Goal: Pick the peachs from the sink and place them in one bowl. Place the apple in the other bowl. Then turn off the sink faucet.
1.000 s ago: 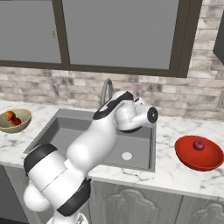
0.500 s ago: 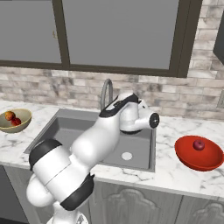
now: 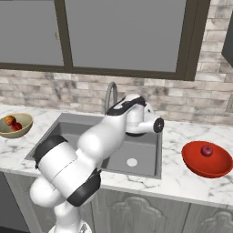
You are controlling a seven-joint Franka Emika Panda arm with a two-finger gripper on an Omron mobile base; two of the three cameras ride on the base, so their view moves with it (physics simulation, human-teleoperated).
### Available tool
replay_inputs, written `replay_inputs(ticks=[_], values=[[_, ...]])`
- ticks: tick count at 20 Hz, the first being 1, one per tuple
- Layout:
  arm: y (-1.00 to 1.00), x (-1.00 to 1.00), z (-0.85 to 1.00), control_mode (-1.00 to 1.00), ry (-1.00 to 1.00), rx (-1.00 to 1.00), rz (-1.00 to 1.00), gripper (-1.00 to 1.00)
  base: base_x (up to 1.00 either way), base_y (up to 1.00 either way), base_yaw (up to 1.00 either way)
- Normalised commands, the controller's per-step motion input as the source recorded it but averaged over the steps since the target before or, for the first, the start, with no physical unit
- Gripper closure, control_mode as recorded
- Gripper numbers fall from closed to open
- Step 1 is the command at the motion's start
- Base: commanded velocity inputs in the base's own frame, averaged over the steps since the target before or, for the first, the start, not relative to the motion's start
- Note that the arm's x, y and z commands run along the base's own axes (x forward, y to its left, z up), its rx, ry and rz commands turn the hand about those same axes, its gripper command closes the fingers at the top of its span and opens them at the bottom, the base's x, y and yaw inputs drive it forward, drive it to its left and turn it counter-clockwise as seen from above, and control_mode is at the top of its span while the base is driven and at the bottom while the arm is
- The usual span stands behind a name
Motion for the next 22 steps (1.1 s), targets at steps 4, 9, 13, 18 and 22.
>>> replay_inputs(ticks=[4,9,13,18,22], values=[[0.00,0.11,-0.01,-1.00,-0.01,0.11,-0.10,-1.00,0.00,0.00,0.00],[0.00,0.08,0.00,-1.00,0.01,0.12,-0.14,-1.00,0.00,0.00,0.00],[0.00,0.24,0.00,-1.00,0.00,0.04,0.00,-1.00,0.00,0.00,0.00],[-0.08,0.32,0.00,-1.00,0.00,0.07,0.01,-1.00,0.00,0.00,0.00],[-0.17,0.19,-0.03,-1.00,0.00,0.10,0.05,-1.00,0.00,0.00,0.00]])
